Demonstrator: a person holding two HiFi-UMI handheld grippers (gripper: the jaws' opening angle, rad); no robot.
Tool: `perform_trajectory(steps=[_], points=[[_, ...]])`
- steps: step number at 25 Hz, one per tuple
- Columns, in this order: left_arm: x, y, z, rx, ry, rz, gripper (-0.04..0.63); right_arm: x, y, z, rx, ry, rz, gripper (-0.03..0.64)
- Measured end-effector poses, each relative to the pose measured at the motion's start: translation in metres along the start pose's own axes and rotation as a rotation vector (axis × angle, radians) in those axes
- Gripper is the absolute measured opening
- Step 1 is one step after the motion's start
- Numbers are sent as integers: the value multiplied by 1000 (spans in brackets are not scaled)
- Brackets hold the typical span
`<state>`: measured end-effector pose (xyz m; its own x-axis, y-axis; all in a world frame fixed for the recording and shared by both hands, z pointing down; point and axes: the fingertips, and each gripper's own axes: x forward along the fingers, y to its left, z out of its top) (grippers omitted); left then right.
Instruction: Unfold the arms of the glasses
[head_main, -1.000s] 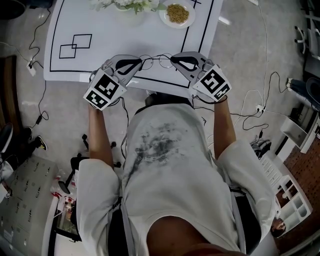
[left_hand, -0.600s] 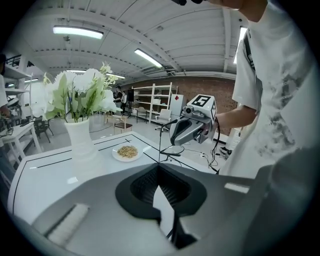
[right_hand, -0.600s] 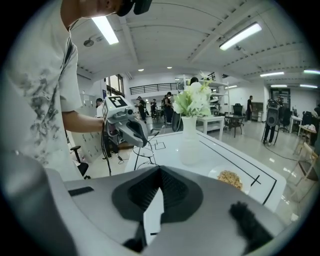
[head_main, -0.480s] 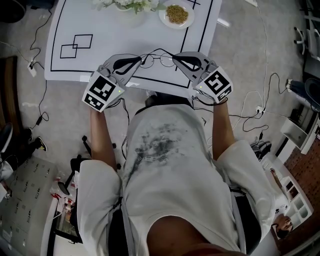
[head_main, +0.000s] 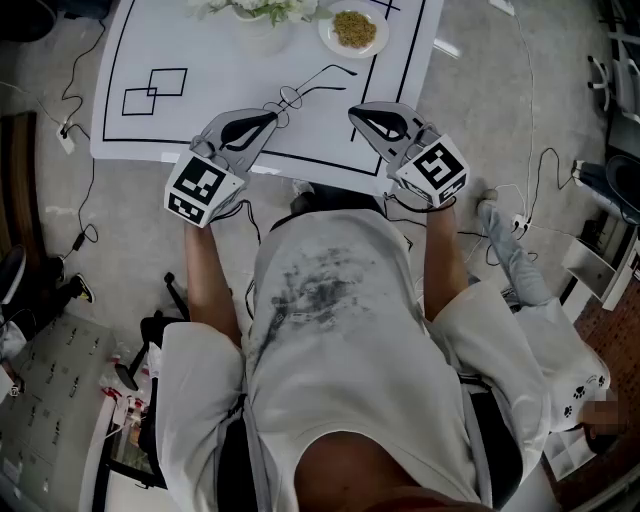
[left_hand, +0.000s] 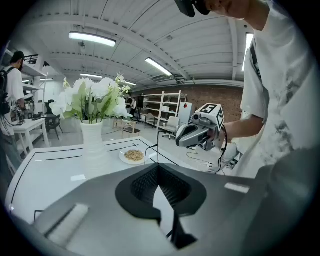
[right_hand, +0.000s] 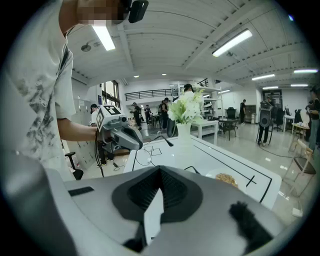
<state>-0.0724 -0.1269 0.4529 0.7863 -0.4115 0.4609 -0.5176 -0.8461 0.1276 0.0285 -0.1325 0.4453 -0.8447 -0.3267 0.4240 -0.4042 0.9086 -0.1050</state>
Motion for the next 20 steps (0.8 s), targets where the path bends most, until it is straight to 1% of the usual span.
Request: perform_trajectory(steps=[9,14,20], points=[[-8,-3,7,-13,-24,12,5,-1,5,0,-1,-3,6,14],[-15,-5,20,12,-56,10,5,-1,5,1,7,-15,-7,14],[-28,-10,43,35,-115,10,5,0,0,3,41,-49,-53,15]])
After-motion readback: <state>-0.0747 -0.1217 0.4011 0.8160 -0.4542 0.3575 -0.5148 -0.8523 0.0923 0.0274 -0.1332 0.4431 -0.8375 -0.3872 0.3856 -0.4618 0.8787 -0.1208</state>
